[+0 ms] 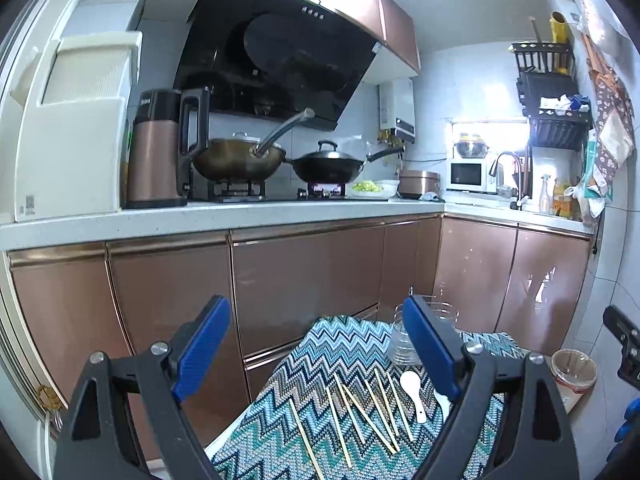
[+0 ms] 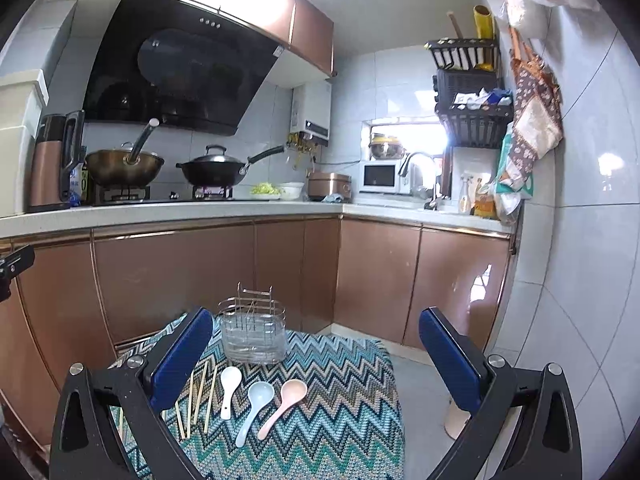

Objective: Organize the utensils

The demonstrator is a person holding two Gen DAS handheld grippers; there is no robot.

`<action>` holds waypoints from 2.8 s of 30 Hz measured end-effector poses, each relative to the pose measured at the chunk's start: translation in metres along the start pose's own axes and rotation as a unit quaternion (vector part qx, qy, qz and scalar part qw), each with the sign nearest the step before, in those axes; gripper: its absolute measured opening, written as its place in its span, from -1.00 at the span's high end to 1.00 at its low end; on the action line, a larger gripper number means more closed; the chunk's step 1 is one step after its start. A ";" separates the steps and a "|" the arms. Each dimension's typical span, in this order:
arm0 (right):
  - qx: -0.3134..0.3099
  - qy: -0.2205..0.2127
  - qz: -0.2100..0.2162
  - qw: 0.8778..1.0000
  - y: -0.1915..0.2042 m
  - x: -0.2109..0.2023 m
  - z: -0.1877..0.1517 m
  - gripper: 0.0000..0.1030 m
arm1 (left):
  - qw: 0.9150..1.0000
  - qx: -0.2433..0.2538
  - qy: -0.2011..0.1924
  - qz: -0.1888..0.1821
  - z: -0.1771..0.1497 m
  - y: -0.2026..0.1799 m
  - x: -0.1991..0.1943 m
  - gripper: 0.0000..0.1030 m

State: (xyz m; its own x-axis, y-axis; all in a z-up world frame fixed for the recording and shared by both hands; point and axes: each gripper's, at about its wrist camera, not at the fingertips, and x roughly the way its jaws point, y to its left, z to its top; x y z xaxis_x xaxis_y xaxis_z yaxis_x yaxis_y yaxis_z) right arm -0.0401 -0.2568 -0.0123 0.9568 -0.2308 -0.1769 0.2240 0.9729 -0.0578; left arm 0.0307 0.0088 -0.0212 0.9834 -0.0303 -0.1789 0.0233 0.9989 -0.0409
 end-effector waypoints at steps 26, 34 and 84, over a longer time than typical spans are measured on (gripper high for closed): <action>0.103 0.348 0.194 0.911 -0.054 0.257 -0.128 -0.18 | 0.877 -0.121 0.451 -0.113 -0.117 0.000 0.318 -0.15; 0.125 0.401 0.237 0.876 -0.062 0.326 -0.156 0.18 | 0.846 -0.128 0.510 -0.091 -0.141 -0.002 0.378 0.18; 0.014 0.295 0.241 0.924 -0.044 0.289 -0.089 0.83 | 0.898 -0.159 0.397 -0.106 -0.075 0.038 0.318 0.91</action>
State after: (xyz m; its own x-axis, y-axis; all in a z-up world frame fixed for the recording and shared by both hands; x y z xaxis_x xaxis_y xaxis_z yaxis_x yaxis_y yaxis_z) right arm 0.2102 -0.3678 -0.1484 0.6804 0.2700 -0.6813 -0.1892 0.9629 0.1926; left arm 0.3309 0.0346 -0.1534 0.5216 -0.3610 -0.7730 0.0186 0.9107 -0.4127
